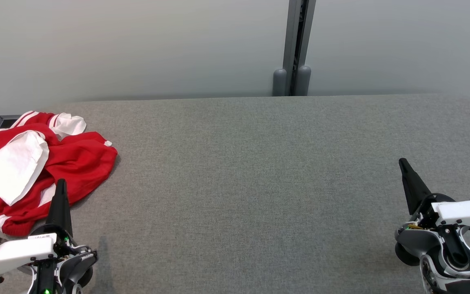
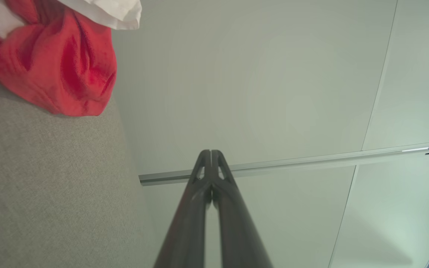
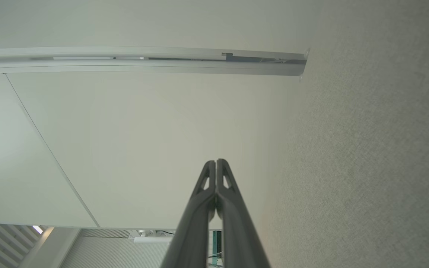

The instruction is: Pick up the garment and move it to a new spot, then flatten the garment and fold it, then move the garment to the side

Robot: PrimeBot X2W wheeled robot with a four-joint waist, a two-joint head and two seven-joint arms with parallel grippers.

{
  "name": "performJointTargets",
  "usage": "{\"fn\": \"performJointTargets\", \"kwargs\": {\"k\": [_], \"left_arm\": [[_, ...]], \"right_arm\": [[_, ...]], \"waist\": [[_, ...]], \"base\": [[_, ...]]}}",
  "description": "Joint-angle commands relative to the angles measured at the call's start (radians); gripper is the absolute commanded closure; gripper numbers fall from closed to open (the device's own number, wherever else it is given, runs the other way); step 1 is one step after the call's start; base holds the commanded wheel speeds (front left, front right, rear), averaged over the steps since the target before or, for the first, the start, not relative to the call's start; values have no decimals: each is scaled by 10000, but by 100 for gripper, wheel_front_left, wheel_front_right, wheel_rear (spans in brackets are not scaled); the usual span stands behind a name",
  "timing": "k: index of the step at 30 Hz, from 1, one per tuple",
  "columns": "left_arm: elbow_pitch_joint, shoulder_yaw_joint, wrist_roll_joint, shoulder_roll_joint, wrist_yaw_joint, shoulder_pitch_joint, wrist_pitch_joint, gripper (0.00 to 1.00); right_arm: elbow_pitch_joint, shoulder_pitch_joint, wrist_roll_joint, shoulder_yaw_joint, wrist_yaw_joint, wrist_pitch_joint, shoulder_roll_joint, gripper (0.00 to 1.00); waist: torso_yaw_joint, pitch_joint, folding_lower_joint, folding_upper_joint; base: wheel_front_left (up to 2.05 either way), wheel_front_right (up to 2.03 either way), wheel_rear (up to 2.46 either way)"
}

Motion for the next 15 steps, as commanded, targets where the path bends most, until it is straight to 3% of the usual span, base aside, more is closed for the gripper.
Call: {"fn": "performJointTargets", "kwargs": {"k": [1, 15], "left_arm": [[-46, 15, 15, 29, -21, -71, -4, 100], [-46, 15, 16, 29, -21, -71, -4, 100]], "right_arm": [[41, -93, 23, -43, 25, 10, -58, 100], [41, -93, 23, -42, 25, 10, -58, 100]], "waist": [[0, 0, 0, -1], [0, 0, 0, -1]], "base": [[0, 0, 0], [0, 0, 0]]}}
